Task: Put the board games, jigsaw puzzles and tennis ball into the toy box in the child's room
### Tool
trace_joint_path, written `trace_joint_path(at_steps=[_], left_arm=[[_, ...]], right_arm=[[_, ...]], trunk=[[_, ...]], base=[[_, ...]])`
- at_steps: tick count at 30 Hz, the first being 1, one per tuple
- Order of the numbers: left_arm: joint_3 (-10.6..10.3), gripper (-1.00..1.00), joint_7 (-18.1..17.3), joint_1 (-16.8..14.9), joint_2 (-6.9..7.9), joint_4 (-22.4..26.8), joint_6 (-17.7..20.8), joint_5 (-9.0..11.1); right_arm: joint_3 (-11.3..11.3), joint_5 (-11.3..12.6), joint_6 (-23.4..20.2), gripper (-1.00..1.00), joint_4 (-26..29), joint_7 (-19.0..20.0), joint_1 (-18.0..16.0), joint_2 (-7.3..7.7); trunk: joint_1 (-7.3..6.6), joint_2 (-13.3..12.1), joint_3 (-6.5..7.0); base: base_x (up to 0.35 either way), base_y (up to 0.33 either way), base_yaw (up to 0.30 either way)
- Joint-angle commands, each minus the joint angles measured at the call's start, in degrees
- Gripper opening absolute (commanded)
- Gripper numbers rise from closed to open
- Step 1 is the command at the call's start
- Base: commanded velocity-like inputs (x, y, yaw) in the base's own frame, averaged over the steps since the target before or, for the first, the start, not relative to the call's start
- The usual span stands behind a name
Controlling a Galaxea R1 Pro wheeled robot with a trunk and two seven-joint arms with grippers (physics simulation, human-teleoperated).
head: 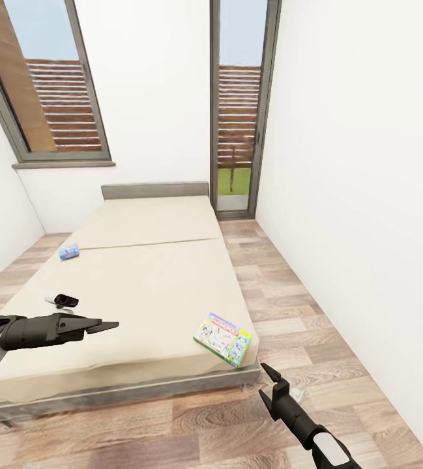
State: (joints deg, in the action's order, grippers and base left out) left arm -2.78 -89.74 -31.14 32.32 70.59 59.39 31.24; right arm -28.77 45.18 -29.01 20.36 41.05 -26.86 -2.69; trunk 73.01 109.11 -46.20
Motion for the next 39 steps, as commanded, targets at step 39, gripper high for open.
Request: trace_joint_path(at_steps=[39], left_arm=[[-0.1, 1.00, -0.3, -0.1, 0.11, 0.0, 0.6, 0.1]], right_arm=[[-0.2, 0.3, -0.4, 1.00, 0.0, 0.0, 0.0, -0.03]], trunk=[[2.42, 4.5, -2.03]], base=[[0.000, 0.000, 0.000]])
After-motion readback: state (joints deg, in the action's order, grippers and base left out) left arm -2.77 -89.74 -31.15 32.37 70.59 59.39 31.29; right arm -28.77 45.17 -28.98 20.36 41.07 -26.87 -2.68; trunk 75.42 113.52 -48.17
